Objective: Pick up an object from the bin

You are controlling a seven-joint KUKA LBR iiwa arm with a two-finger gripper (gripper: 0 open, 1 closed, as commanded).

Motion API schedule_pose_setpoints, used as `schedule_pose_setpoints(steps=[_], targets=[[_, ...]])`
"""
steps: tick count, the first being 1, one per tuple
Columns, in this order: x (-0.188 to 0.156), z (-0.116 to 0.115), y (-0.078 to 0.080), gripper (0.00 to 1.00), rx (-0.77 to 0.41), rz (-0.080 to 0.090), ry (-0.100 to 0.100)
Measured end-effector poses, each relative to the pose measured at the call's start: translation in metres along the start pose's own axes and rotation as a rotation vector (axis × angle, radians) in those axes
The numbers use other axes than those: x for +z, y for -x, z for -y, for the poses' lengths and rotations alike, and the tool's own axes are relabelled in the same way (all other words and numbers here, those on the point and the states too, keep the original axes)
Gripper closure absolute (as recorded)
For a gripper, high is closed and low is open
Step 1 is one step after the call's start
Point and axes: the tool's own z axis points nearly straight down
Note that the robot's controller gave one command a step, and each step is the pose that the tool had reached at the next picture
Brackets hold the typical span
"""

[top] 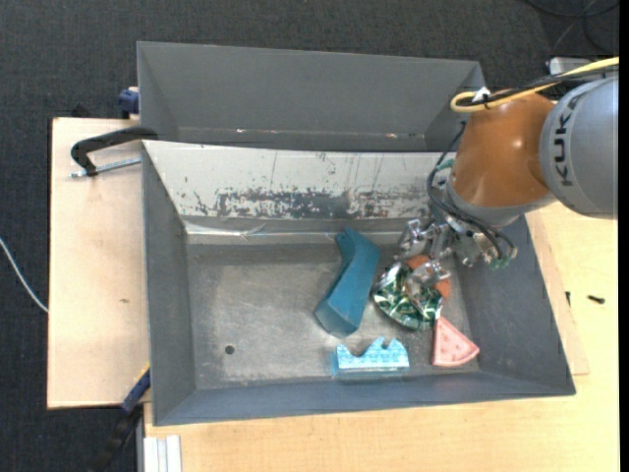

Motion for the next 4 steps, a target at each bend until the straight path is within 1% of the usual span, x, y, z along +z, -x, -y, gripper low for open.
schedule_pose_setpoints(steps=[2, 3, 4], targets=[[-0.004, -0.001, -0.003, 1.0, 0.0, 0.003, 0.0], [-0.011, -0.004, -0.005, 1.0, 0.036, 0.002, 0.003], [-0.052, -0.014, -0.015, 1.0, 0.026, 0.003, 0.008]])
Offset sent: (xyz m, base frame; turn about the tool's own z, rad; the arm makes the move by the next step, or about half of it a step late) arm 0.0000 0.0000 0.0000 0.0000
